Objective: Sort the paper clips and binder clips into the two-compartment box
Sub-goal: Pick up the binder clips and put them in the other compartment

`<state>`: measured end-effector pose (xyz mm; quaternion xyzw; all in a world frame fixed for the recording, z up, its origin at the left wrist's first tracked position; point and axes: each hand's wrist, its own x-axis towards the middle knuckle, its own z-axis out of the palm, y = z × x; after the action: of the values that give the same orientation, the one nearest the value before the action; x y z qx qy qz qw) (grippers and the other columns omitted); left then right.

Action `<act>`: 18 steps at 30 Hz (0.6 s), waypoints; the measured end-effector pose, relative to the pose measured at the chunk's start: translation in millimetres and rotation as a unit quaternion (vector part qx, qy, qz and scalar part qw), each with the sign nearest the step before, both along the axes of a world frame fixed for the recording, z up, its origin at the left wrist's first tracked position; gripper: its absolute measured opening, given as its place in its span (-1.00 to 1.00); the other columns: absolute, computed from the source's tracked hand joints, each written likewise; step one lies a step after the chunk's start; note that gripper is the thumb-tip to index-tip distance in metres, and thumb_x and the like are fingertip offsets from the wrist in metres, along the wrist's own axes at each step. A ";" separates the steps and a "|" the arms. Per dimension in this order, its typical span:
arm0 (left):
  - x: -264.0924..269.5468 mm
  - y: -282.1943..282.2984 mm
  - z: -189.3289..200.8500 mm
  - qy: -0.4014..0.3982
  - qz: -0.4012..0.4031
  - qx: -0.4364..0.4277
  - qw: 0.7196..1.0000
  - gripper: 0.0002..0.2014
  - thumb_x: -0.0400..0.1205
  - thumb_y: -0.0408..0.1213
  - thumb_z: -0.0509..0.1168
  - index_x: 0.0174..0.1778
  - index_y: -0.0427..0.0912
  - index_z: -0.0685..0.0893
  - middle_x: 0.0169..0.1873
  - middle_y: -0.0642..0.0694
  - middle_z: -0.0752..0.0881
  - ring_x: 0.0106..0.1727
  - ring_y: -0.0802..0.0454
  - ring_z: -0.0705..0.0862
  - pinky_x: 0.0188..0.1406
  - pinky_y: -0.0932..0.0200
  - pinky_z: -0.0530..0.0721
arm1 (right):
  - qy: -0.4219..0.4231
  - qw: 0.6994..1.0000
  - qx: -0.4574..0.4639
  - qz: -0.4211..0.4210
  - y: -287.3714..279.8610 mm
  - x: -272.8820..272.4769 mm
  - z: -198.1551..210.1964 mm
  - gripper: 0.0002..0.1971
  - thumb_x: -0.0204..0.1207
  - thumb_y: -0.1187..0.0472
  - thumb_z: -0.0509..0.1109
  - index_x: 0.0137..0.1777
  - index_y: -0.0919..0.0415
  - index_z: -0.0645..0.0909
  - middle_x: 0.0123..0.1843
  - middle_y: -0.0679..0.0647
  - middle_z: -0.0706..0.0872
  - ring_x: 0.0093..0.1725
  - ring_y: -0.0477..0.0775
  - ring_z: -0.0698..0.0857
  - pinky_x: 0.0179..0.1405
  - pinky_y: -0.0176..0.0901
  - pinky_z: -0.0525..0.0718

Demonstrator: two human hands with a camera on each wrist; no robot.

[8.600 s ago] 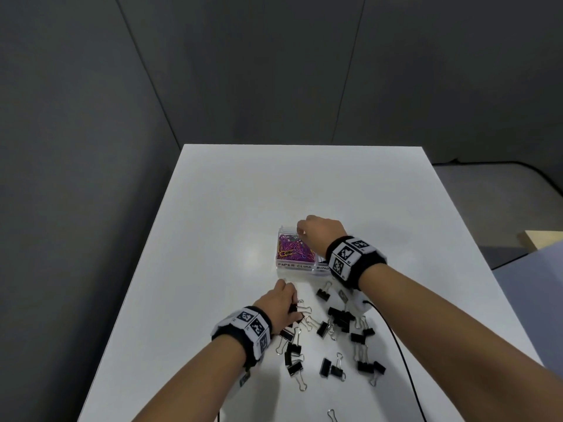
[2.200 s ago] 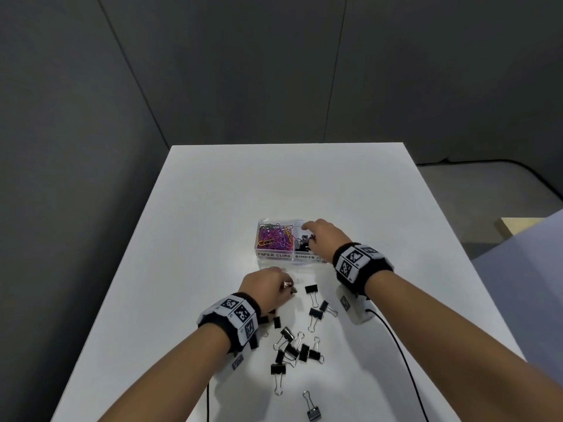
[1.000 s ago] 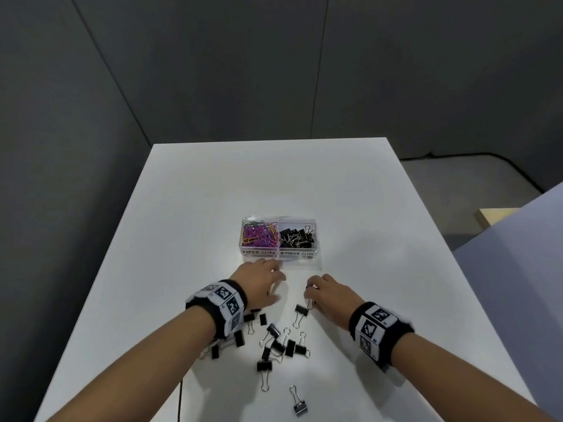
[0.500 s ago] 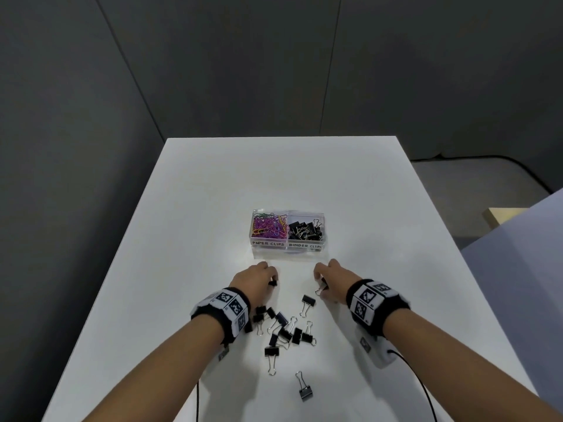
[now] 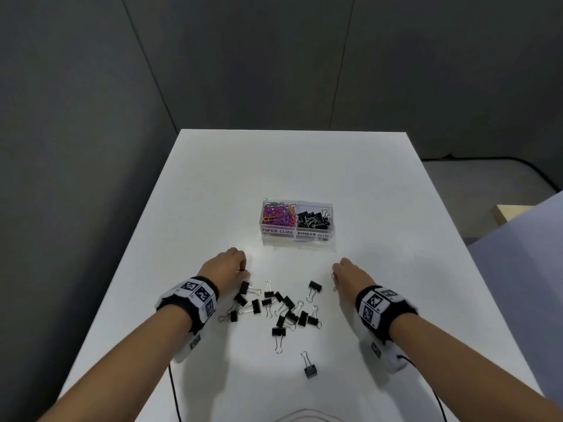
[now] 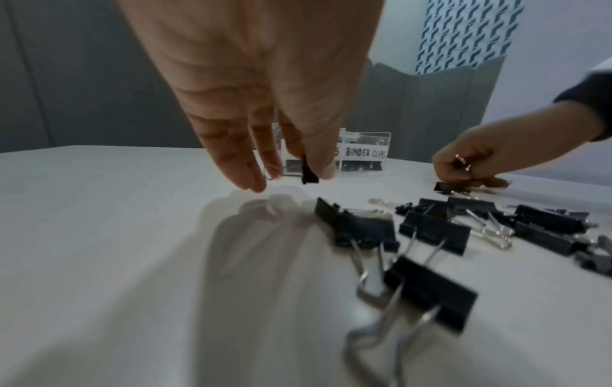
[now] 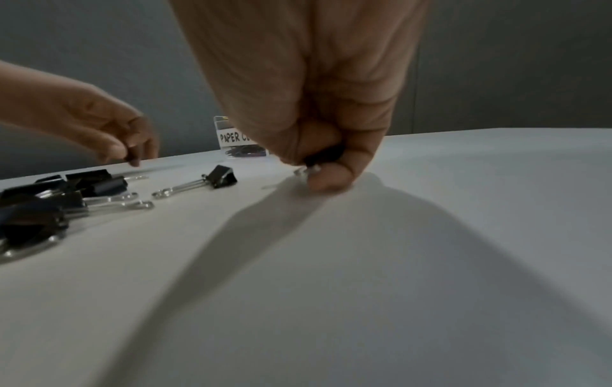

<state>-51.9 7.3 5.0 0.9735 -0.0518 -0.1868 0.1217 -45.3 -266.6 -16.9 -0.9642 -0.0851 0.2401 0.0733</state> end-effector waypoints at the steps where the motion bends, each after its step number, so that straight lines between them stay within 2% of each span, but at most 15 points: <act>1: -2.6 2.5 1.1 0.008 0.007 0.005 1.000 -0.93 0.66 -0.19 0.18 -0.06 -0.10 0.46 -0.04 -0.06 0.58 -0.10 -0.06 0.55 -0.15 0.17 0.44 | 0.002 1.000 0.009 -0.006 -0.7 -0.2 1.2 -0.93 0.56 0.38 0.24 -0.02 0.23 0.48 0.06 0.23 0.47 -0.01 0.21 0.61 -0.12 -0.12 0.41; 3: -6.1 7.0 1.7 0.022 0.026 -0.005 0.999 -0.96 0.66 -0.28 0.11 -0.01 -0.12 0.44 -0.11 -0.07 0.59 -0.16 -0.04 0.51 -0.17 0.17 0.41 | 0.009 0.999 0.028 -0.017 0.6 -0.2 3.6 -0.92 0.58 0.37 0.18 -0.09 0.22 0.48 0.11 0.24 0.49 -0.13 0.12 0.50 -0.13 -0.13 0.42; 6: -10.8 13.0 -0.3 0.050 0.057 -0.041 0.996 -0.75 0.69 -0.30 0.03 0.27 -0.20 0.43 -0.09 -0.10 0.59 -0.16 -0.02 0.51 -0.14 0.17 0.41 | 0.029 0.997 0.073 -0.023 5.8 -2.2 9.7 -0.75 0.55 0.37 0.11 -0.32 0.07 0.30 0.01 0.13 0.39 -0.17 0.10 0.45 -0.15 -0.14 0.39; 7: -13.3 14.3 0.2 0.062 0.060 -0.052 0.995 -0.72 0.70 -0.25 0.03 0.32 -0.18 0.40 -0.05 -0.14 0.60 -0.17 -0.01 0.51 -0.13 0.17 0.41 | 0.035 0.995 0.090 -0.022 7.3 -3.8 12.0 -0.79 0.54 0.37 0.12 -0.27 0.08 0.32 0.02 0.11 0.39 -0.17 0.10 0.46 -0.15 -0.14 0.40; 8: -16.4 15.6 1.0 0.080 0.059 -0.060 0.993 -0.68 0.70 -0.17 0.07 0.37 -0.15 0.35 0.05 -0.19 0.61 -0.17 0.00 0.52 -0.11 0.17 0.44 | 0.045 0.994 0.102 -0.014 8.7 -6.7 14.7 -0.88 0.53 0.36 0.14 -0.14 0.12 0.39 0.07 0.11 0.40 -0.15 0.10 0.47 -0.13 -0.15 0.42; 9: -20.2 16.4 2.0 0.101 0.048 -0.065 0.992 -0.59 0.67 -0.07 0.14 0.41 -0.11 0.30 0.15 -0.21 0.59 -0.15 0.01 0.55 -0.07 0.15 0.48 | 0.053 0.992 0.111 0.000 9.0 -9.8 15.3 -0.84 0.53 0.34 0.17 0.06 0.14 0.43 0.14 0.10 0.42 -0.12 0.08 0.48 -0.10 -0.15 0.44; 10: -24.2 16.9 2.3 0.126 0.029 -0.060 0.990 -0.46 0.62 0.01 0.23 0.46 -0.06 0.24 0.25 -0.19 0.54 -0.07 0.00 0.58 0.01 0.12 0.54 | 0.066 0.992 0.110 0.017 8.9 -12.6 15.2 -0.70 0.53 0.32 0.20 0.25 0.11 0.40 0.21 0.09 0.41 -0.09 0.06 0.49 -0.07 -0.15 0.47; 12: -32.8 15.2 2.0 0.168 -0.014 -0.033 0.985 -0.21 0.49 0.08 0.38 0.54 0.03 0.10 0.39 -0.14 0.42 0.19 -0.08 0.59 0.25 0.03 0.56 | 0.079 0.991 0.086 0.063 8.8 -17.0 13.5 -0.50 0.53 0.30 0.24 0.47 0.05 0.27 0.28 0.11 0.40 -0.03 0.07 0.52 0.02 -0.10 0.55; 13: -36.2 13.4 0.8 0.172 -0.033 -0.016 0.984 -0.13 0.45 0.06 0.43 0.57 0.04 0.06 0.42 -0.14 0.39 0.28 -0.11 0.57 0.32 0.00 0.53 | 0.079 0.991 0.074 0.085 10.0 -18.7 12.6 -0.45 0.54 0.29 0.23 0.52 0.02 0.22 0.29 0.14 0.41 -0.02 0.09 0.53 0.05 -0.07 0.57; 15: -38.2 9.6 -2.2 0.162 -0.050 0.009 0.985 -0.12 0.44 -0.02 0.46 0.58 0.03 0.06 0.42 -0.16 0.37 0.34 -0.15 0.54 0.33 -0.01 0.53 | 0.076 0.990 0.067 0.094 12.3 -20.3 9.9 -0.45 0.58 0.26 0.19 0.55 0.00 0.19 0.28 0.19 0.42 -0.03 0.10 0.55 0.07 -0.06 0.58; 18: -34.7 1.6 -3.2 0.157 -0.042 -0.007 0.987 -0.30 0.50 -0.14 0.41 0.50 -0.03 0.22 0.35 -0.19 0.42 0.25 -0.19 0.59 0.23 0.03 0.55 | 0.057 0.993 0.080 0.067 15.9 -20.1 9.0 -0.56 0.60 0.20 0.21 0.48 0.06 0.31 0.26 0.20 0.44 0.07 0.21 0.62 0.08 -0.05 0.55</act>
<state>-86.6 8.9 1.8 0.9282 -0.0740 -0.3418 0.1268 -65.4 -250.7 -7.9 -0.9322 -0.1638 0.2910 0.1392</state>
